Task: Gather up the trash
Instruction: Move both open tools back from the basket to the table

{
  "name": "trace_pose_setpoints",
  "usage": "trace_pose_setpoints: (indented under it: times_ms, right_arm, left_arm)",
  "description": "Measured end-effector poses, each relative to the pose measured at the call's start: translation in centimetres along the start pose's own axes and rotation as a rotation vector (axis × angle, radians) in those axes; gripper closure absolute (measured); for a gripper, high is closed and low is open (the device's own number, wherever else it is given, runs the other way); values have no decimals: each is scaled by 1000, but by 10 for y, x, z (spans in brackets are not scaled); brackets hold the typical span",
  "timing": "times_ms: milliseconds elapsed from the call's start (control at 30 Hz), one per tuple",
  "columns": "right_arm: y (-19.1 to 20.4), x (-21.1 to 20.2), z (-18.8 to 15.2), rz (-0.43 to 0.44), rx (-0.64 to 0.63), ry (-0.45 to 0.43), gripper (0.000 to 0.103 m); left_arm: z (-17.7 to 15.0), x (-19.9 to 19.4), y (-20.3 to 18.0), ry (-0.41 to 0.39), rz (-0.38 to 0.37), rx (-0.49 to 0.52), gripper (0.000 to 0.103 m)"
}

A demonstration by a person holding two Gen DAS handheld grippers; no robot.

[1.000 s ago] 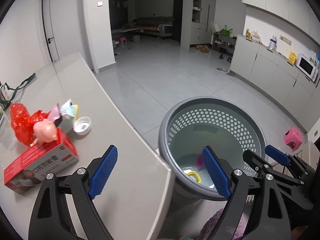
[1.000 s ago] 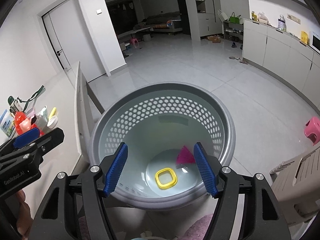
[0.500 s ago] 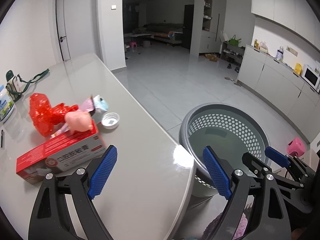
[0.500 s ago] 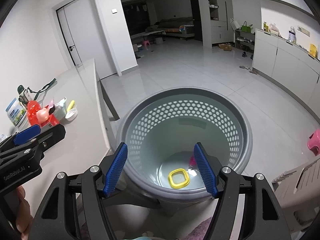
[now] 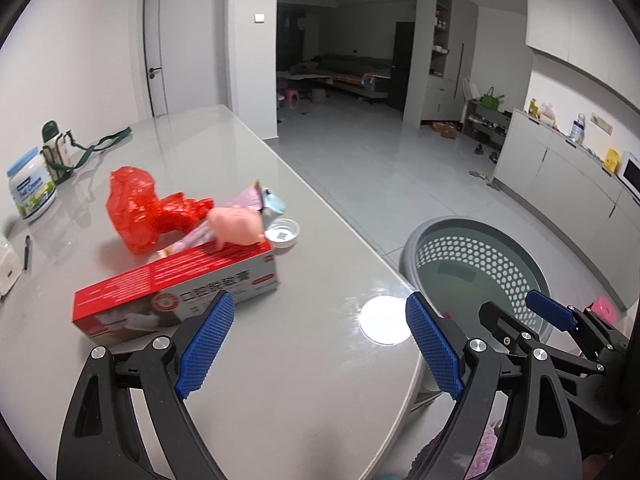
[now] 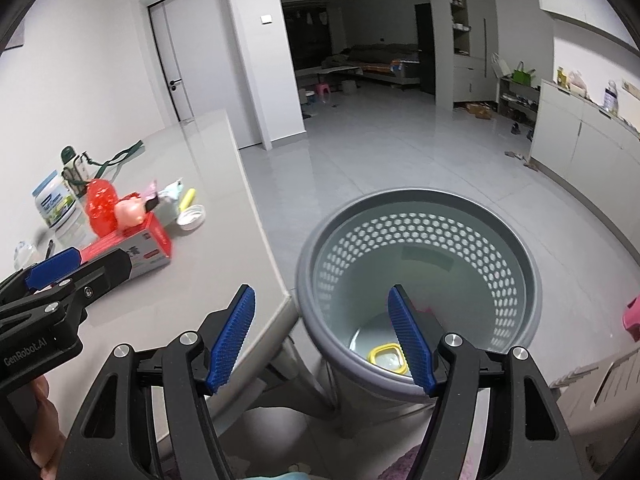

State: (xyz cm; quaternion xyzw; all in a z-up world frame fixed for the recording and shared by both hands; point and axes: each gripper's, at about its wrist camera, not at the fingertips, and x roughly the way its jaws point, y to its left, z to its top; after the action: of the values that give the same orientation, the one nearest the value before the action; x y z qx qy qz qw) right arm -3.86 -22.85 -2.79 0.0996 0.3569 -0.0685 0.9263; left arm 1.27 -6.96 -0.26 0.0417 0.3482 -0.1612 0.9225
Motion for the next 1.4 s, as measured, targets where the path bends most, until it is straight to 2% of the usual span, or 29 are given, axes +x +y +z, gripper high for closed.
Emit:
trace_pose_setpoints:
  times_ms: [867,933,1400]
  right_arm:
    - [68,17,4,125,-127,14,37]
    - [72,19,3,139,-133,17,34]
    - [102,41,8,219,-174,31,33]
  left_arm:
    - [-23,-24,61,4,103,-109,15]
    - [-25,-26,66,5,113,-120,14]
    - [-41,-33,119,19,229,-208,13]
